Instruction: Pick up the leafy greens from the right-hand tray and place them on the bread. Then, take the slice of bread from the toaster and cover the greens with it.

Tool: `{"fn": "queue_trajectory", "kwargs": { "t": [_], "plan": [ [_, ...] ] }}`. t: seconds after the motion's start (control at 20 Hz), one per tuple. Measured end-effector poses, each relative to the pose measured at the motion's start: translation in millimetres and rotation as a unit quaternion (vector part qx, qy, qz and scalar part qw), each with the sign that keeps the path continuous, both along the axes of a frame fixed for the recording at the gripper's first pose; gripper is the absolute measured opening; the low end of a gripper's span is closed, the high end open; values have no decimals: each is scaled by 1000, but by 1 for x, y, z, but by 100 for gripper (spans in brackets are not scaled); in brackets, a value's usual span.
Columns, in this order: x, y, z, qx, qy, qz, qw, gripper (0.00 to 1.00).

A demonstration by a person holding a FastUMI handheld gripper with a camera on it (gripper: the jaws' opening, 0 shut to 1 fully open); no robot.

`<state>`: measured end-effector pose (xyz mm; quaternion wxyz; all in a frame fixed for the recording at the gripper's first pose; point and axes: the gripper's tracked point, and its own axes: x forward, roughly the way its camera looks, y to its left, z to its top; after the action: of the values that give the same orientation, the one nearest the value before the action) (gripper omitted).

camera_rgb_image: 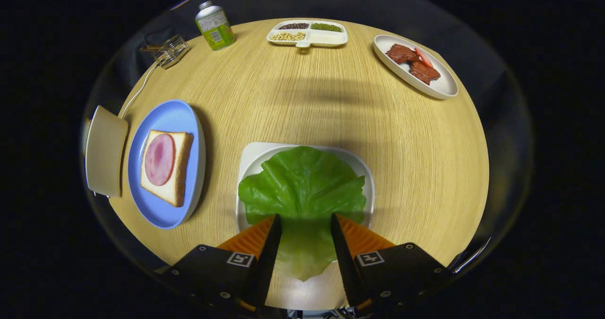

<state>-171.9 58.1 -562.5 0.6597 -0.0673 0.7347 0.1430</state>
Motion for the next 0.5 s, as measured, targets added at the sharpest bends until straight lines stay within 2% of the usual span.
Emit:
{"fn": "queue_trajectory", "kwargs": {
  "t": [0.15,0.25,0.3,0.5],
  "plan": [
    [2,-3,1,-2,-6,-13,1000,53],
    [3,-6,0,-7,-12,-36,999,37],
    [3,-6,0,-10,-14,-49,999,24],
    [4,-6,4,-11,-9,-79,997,8]
  ]
}}
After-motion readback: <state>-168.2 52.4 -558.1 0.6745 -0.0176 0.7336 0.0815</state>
